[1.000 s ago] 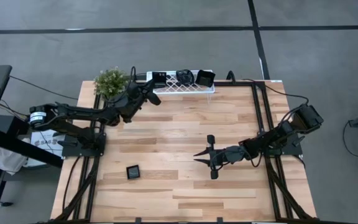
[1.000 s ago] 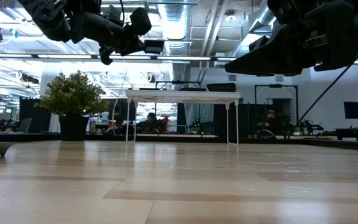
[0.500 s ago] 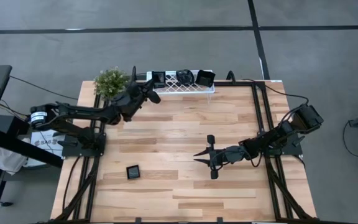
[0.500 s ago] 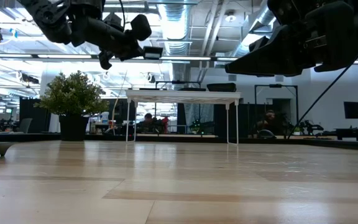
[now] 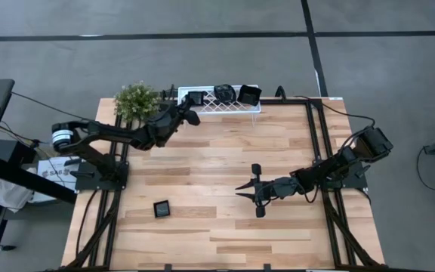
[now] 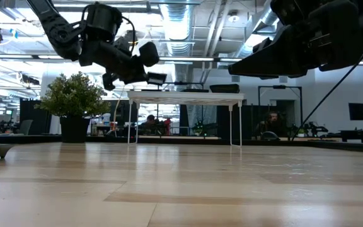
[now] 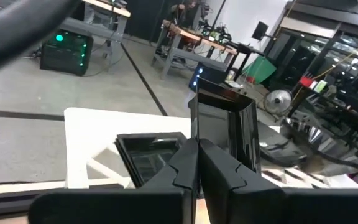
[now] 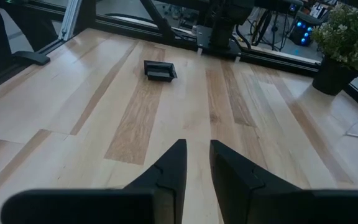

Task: Pick & Place Mini shaped plates
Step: Stack the black square plate on top of the black square plate on the shelf

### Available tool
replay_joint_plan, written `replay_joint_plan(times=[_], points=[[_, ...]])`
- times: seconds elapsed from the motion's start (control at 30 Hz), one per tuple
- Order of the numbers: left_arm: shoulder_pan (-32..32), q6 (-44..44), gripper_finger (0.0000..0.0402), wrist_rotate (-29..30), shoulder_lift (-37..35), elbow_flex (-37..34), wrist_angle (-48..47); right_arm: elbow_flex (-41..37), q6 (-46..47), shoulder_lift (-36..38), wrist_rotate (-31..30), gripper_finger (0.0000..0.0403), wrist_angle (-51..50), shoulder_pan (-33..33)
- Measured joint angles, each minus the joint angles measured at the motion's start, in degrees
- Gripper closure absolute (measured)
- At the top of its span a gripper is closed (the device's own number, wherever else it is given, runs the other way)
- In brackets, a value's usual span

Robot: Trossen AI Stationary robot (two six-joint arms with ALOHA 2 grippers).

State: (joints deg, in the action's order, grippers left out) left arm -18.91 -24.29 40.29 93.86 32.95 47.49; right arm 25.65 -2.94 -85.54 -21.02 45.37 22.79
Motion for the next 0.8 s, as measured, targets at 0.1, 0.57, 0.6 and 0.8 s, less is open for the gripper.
replay_joint_plan(times=[0.1,0.57,0.6,0.8], points=[[0.1,0.0,0.0386,0.0,0.4,-0.3,-0.1,0.0,0.0,0.0,0.0,0.0338,-0.3,0.0],[0.0,-0.2,0.0386,3.4,-1.5,-3.2,0.2,0.0,0.0,0.0,0.0,0.0338,-0.8,0.0],[0.0,-0.2,0.0386,3.4,-1.5,-3.2,0.2,0.0,0.0,0.0,0.0,0.0338,-0.8,0.0],[-0.2,-0.2,0.0385,3.4,-1.6,-3.2,0.5,0.0,0.0,0.0,0.0,0.0338,-0.8,0.0]])
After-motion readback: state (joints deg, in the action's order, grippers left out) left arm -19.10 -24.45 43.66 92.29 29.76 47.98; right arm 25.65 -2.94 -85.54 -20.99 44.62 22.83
